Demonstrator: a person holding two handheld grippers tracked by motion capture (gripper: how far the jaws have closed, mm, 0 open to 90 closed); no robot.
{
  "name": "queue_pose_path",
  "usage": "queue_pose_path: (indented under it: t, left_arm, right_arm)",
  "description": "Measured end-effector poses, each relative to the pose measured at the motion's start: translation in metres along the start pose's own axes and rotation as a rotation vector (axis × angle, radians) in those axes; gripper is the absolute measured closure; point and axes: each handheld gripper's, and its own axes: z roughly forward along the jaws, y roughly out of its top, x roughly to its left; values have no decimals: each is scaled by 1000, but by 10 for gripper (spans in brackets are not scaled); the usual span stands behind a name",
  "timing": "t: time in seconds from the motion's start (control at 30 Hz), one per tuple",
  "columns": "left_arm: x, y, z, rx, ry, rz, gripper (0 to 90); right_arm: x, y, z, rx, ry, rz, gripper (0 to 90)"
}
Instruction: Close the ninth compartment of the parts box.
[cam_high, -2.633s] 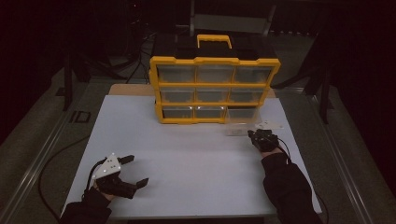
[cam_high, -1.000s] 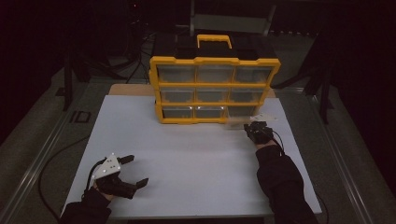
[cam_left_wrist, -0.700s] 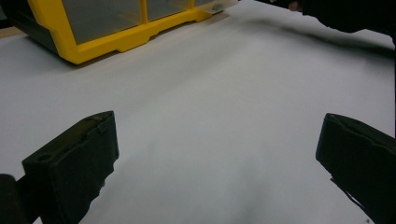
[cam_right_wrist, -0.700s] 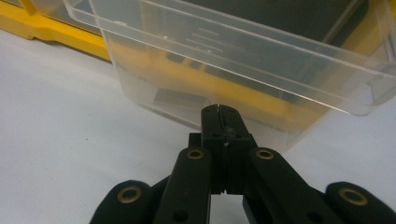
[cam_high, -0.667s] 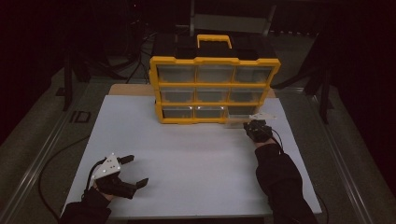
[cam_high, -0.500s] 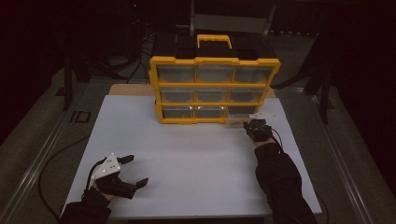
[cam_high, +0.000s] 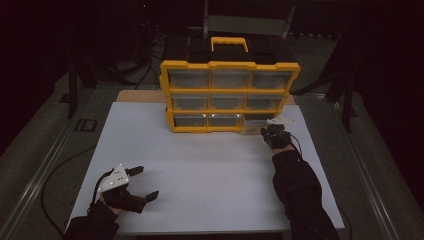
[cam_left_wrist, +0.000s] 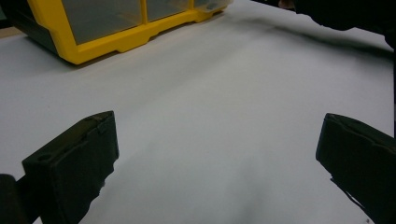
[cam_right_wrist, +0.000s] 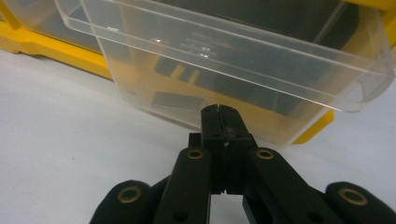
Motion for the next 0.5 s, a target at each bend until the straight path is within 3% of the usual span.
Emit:
queue_pose_path:
  t: [0.5]
  left_arm:
    - [0,0,0,1,-1,4,0]
  right_arm:
    - [-3,7,8,12,-19,6,900]
